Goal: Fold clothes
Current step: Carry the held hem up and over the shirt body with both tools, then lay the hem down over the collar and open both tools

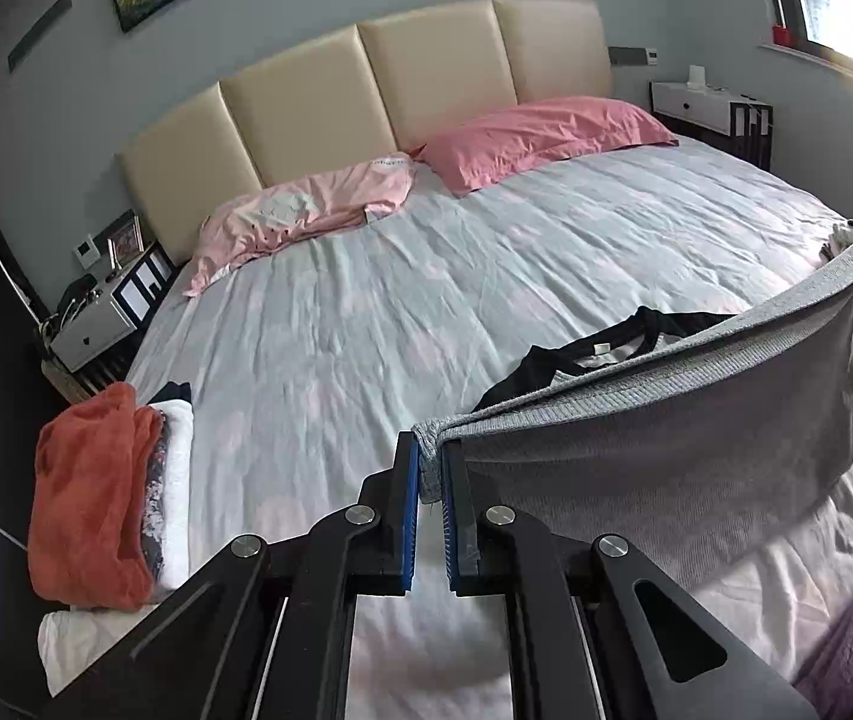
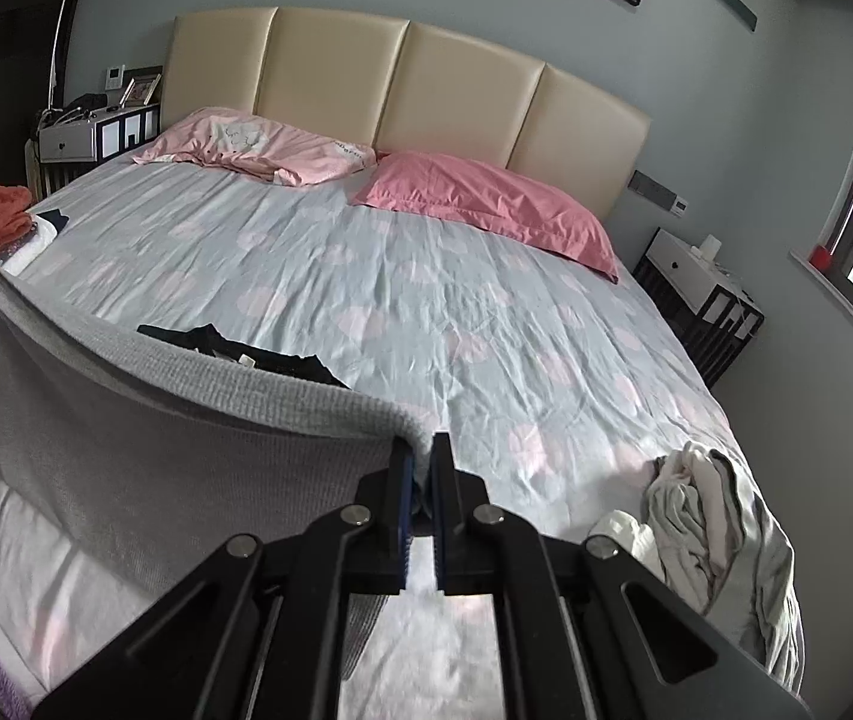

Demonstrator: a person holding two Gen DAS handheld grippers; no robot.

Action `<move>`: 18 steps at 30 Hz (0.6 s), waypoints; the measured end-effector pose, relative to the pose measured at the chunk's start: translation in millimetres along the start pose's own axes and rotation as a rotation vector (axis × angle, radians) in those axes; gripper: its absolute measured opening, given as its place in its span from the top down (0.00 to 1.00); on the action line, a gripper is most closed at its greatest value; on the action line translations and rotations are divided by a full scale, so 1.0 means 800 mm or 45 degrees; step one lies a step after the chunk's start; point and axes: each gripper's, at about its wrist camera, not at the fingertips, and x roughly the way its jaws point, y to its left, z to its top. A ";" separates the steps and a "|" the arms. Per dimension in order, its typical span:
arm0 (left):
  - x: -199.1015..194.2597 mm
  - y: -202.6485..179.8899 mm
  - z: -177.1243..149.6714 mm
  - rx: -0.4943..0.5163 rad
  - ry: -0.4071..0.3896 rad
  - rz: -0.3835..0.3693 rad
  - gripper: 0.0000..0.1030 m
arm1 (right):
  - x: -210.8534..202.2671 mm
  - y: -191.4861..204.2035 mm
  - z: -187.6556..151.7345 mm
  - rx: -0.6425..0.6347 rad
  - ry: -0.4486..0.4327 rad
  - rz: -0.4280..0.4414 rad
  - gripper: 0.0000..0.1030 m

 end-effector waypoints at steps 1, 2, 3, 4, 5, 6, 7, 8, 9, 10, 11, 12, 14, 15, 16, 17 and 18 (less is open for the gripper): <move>0.018 0.000 0.004 -0.002 0.019 0.003 0.93 | 0.019 0.004 0.007 -0.003 0.014 0.000 0.95; 0.037 -0.001 0.008 -0.003 0.037 0.008 0.93 | 0.039 0.007 0.012 -0.005 0.029 -0.002 0.95; 0.056 -0.001 0.012 -0.004 0.057 0.011 0.93 | 0.058 0.010 0.017 -0.008 0.044 -0.004 0.95; 0.077 -0.001 0.015 -0.007 0.079 0.012 0.93 | 0.079 0.011 0.021 0.000 0.059 0.000 0.95; 0.097 -0.002 0.019 -0.010 0.101 0.013 0.93 | 0.099 0.013 0.025 0.009 0.073 0.003 0.95; 0.118 -0.001 0.022 -0.013 0.122 0.014 0.93 | 0.120 0.015 0.029 0.022 0.089 0.009 0.95; 0.139 -0.001 0.023 -0.014 0.143 0.018 0.93 | 0.141 0.017 0.031 0.034 0.103 0.016 0.95; 0.158 -0.001 0.024 -0.013 0.164 0.023 0.93 | 0.162 0.019 0.033 0.046 0.117 0.024 0.95; 0.178 -0.002 0.025 -0.013 0.184 0.026 0.93 | 0.182 0.020 0.035 0.059 0.131 0.031 0.95; 0.196 -0.002 0.025 -0.014 0.203 0.027 0.93 | 0.202 0.022 0.035 0.071 0.145 0.044 0.95; 0.213 -0.003 0.023 -0.019 0.219 0.031 0.93 | 0.221 0.024 0.035 0.083 0.160 0.057 0.95; 0.229 -0.002 0.022 -0.030 0.237 0.029 0.93 | 0.239 0.026 0.034 0.088 0.177 0.071 0.95; 0.259 -0.002 0.018 -0.063 0.271 0.012 0.93 | 0.272 0.030 0.028 0.100 0.211 0.102 0.95; 0.271 -0.002 0.015 -0.076 0.282 0.002 0.93 | 0.288 0.032 0.024 0.108 0.229 0.119 0.95; 0.282 -0.002 0.013 -0.087 0.293 -0.009 0.92 | 0.303 0.034 0.020 0.115 0.246 0.136 0.95; 0.292 -0.004 0.009 -0.089 0.306 -0.014 0.92 | 0.316 0.032 0.015 0.146 0.268 0.169 0.95; 0.300 -0.005 0.005 -0.087 0.320 -0.015 0.91 | 0.328 0.031 0.010 0.170 0.291 0.193 0.95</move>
